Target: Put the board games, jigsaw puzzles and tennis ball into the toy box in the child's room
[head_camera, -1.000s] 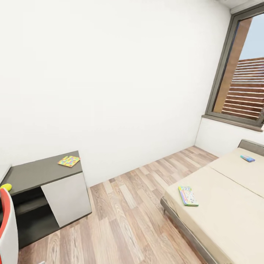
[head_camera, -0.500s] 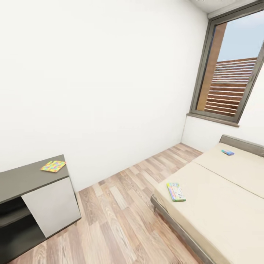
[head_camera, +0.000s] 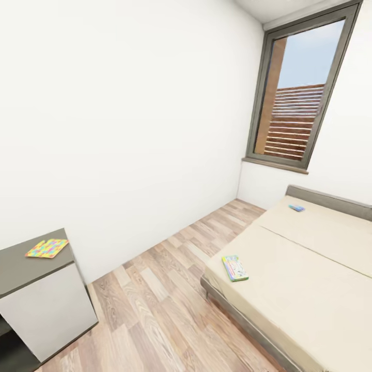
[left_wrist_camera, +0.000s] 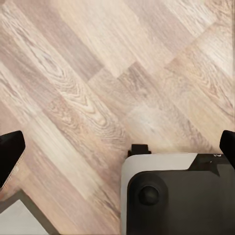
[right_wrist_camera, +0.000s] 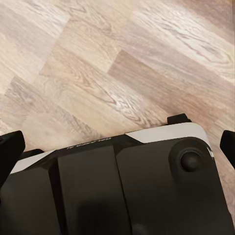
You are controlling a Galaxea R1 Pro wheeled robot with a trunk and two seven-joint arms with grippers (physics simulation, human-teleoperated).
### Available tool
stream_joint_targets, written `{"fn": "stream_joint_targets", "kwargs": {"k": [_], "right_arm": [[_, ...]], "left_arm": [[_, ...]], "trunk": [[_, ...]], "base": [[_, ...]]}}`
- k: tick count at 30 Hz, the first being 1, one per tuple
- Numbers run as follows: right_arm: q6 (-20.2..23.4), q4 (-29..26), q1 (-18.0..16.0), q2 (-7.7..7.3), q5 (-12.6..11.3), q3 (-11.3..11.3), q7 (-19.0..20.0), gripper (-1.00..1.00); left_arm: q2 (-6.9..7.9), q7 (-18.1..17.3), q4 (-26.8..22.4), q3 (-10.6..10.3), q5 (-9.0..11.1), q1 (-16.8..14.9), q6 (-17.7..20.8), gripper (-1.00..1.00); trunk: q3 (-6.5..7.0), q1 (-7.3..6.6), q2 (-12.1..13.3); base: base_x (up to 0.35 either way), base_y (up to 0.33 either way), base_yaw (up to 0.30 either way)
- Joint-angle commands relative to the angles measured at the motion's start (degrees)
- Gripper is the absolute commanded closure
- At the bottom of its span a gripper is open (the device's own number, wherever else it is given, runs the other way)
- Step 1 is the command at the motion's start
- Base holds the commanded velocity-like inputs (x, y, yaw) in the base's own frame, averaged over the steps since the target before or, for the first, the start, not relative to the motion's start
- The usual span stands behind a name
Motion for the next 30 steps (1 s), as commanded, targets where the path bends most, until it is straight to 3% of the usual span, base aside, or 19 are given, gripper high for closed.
{"fn": "stream_joint_targets", "kwargs": {"k": [1,21,30], "right_arm": [[-0.2,0.0,-0.1,0.05,-0.2,-0.3,0.0,-1.00],[-0.2,0.1,0.0,0.05,-0.2,-0.3,0.0,-1.00],[-0.2,0.0,-0.1,0.05,-0.2,-0.3,0.0,-1.00]], "left_arm": [[0.00,0.2,-0.1,0.0,0.0,0.0,0.1,-1.00],[-0.03,0.1,-0.1,0.0,0.0,0.0,0.1,-1.00],[0.02,0.1,-0.1,0.0,0.0,0.0,0.1,-1.00]], "trunk": [[-0.13,0.05,-0.1],[-0.13,0.05,-0.1],[-0.13,0.05,-0.1]], "base": [[0.109,0.046,-0.257],[0.154,0.095,-0.258],[0.030,0.036,-0.259]]}}
